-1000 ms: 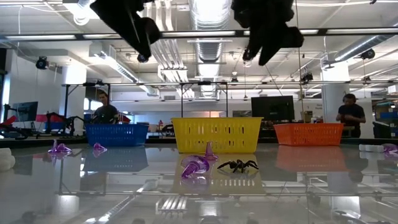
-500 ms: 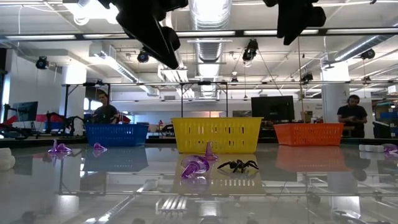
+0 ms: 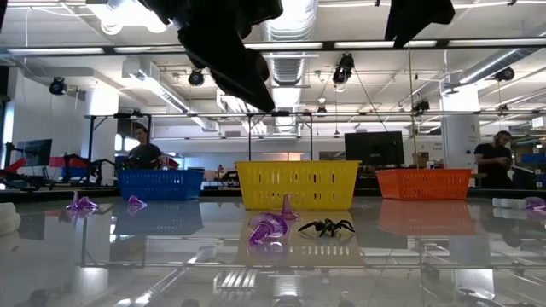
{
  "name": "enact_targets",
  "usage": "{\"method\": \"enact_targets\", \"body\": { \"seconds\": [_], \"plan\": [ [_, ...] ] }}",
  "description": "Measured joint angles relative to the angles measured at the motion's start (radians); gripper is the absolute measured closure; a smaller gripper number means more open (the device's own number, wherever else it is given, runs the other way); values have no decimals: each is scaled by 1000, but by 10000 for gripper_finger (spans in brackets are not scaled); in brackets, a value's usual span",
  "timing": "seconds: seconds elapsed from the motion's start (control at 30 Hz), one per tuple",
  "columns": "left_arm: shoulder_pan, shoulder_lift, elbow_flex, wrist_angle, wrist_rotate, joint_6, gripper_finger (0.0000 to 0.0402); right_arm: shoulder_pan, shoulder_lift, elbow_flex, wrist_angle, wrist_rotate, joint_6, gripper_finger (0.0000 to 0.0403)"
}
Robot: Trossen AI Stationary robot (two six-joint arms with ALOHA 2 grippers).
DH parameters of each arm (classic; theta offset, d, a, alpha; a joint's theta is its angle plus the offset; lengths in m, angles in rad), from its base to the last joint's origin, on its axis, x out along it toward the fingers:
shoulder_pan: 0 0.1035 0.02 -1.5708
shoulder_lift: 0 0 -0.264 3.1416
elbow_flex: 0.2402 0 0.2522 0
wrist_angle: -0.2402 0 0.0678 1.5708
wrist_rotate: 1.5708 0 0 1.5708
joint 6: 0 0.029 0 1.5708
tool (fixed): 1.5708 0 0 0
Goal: Sort Halloween decoration
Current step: Put the black spider toy into the blue bin
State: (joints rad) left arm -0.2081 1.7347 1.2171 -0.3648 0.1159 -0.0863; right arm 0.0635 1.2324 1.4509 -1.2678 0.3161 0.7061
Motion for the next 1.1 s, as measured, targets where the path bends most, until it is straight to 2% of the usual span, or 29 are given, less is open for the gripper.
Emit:
{"method": "enact_targets", "body": {
  "seconds": [0.2, 0.5, 0.73, 0.87, 1.1],
  "plan": [
    [-28, 62, 0, 103, 68, -11, 238, -5, 0, 0, -4, 0, -11, 249],
    [-37, 128, 0, 140, 76, -93, 238, -5, 0, 0, -10, 0, -11, 246],
    [-45, 129, 1, 151, 39, -197, 238, -5, 0, 0, -11, 0, -11, 243],
    [-84, 151, 1, 179, 8, -206, 238, -5, 0, 0, -11, 0, -11, 243],
    [-112, 264, 117, 132, -21, -215, 238, -5, 0, 0, -10, 0, -11, 245]
  ]
}}
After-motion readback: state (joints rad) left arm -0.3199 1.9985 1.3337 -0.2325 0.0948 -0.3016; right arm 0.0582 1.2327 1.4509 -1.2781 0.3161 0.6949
